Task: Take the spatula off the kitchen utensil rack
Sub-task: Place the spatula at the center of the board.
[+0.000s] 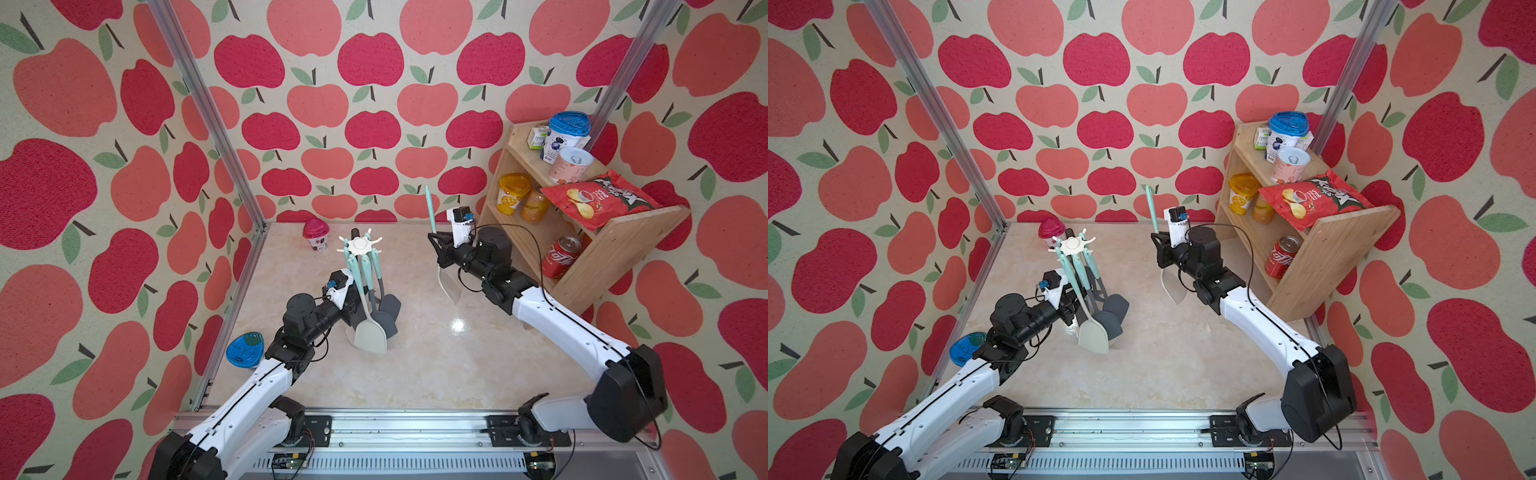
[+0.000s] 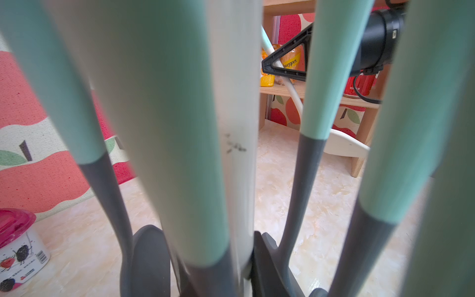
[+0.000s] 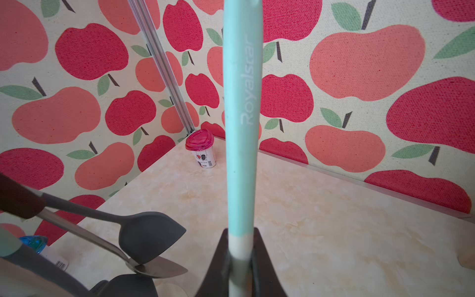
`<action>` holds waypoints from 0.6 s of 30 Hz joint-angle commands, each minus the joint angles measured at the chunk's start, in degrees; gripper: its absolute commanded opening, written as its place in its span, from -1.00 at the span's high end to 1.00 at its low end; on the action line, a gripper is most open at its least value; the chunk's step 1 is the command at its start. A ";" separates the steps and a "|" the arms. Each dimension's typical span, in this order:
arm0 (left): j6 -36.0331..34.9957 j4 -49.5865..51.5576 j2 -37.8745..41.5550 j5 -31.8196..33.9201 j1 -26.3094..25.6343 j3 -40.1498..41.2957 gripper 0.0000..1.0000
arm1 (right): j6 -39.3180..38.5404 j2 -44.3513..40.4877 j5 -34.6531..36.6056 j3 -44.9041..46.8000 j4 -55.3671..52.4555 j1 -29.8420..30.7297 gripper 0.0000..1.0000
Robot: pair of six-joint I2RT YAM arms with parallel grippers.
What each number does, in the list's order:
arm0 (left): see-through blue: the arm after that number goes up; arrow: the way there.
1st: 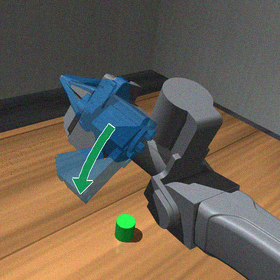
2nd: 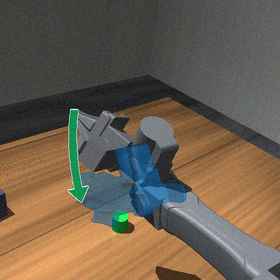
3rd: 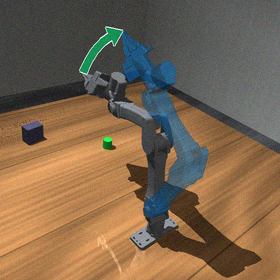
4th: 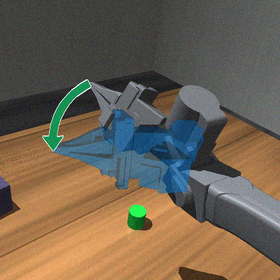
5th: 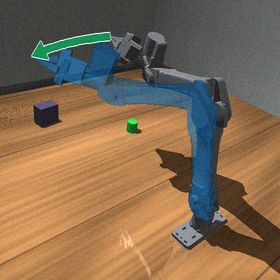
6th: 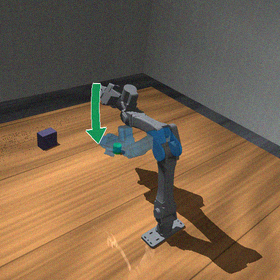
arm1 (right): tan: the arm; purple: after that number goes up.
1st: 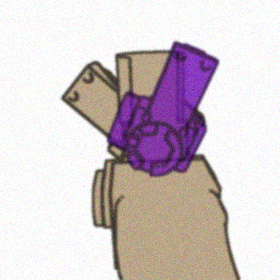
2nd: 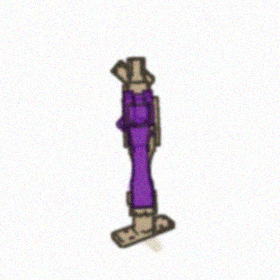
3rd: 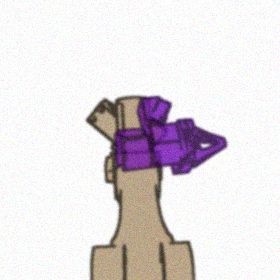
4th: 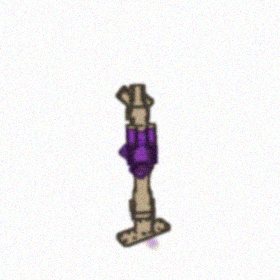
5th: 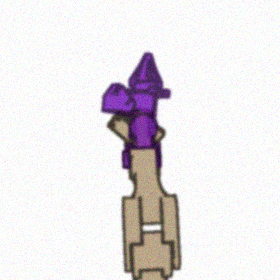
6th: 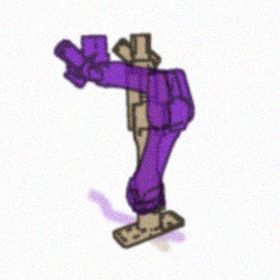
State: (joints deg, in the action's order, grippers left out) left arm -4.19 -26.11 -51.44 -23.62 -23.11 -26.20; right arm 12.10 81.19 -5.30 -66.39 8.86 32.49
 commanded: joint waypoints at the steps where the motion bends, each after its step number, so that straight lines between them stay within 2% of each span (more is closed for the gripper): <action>1: -3.53 8.98 -2.53 3.47 1.23 1.60 1.00 | -0.67 2.52 3.24 -5.22 -5.26 -2.19 1.00; 10: -3.54 9.06 -3.13 2.69 1.23 1.28 1.00 | -1.78 11.45 5.17 -16.76 -12.47 -7.14 1.00; 18: -3.78 9.44 -4.19 1.82 1.12 0.62 1.00 | -4.82 22.05 8.19 -29.42 -19.29 -8.62 1.00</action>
State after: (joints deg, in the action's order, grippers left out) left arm -4.25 -26.30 -52.93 -24.51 -22.90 -27.09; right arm 9.39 100.73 1.04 -91.53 -6.52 24.49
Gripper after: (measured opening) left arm 0.216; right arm 0.136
